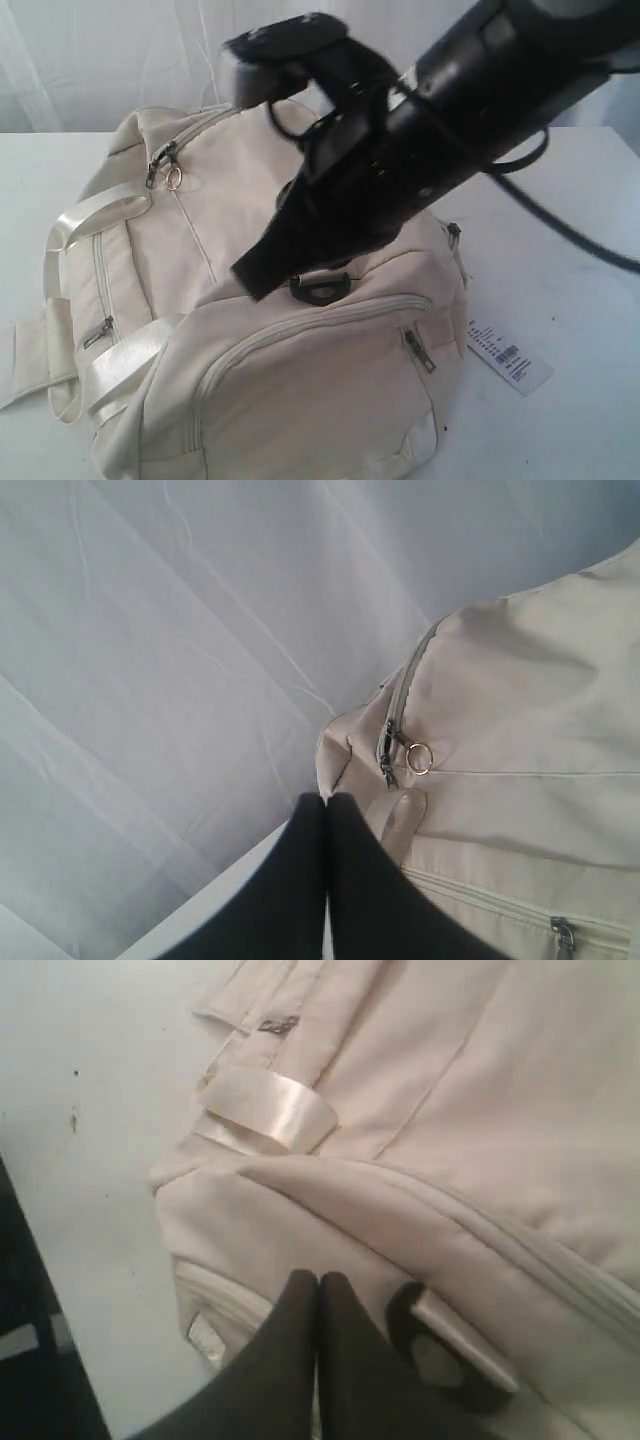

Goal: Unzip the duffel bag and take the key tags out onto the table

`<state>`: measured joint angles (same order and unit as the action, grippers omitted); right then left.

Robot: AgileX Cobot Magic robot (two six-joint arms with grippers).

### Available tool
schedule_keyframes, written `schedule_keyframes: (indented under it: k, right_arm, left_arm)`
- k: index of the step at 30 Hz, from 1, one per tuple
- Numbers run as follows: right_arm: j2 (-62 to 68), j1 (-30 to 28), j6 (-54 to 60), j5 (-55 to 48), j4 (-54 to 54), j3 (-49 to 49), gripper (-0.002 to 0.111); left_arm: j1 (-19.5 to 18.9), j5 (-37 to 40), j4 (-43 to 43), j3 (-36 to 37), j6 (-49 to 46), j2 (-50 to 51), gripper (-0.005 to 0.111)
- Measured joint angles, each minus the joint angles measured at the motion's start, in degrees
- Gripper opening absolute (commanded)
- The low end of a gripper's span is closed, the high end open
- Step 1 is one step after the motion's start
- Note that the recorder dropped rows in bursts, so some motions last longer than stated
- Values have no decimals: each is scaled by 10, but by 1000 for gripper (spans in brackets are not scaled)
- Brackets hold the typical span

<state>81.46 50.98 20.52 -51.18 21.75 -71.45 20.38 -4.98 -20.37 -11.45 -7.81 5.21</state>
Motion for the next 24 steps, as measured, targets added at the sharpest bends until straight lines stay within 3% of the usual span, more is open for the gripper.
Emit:
schedule_keyframes:
  k: [4,6,10,13,17,20,24]
  right_arm:
    - [24,93,-82,10,-148,-22,9]
    - [40,121,-101,11,-198,-32,23]
    - [62,155,-111,15,-251,-37,61]
    - [79,162,-104,6,-259,-38,73]
    - [98,164,-68,-34,-262,-38,67]
    - [114,164,-59,-55,-272,-38,54]
    - [137,165,-71,-81,-317,-38,17]
  left_arm:
    - [0,0,0,0,0,0,0]
    - [0,0,0,0,0,0,0]
    - [0,0,0,0,0,0,0]
    - [0,0,0,0,0,0,0]
    - [0,0,0,0,0,0,0]
    - [0,0,0,0,0,-3,0]
    - [0,-1,0,0,0,-17,0]
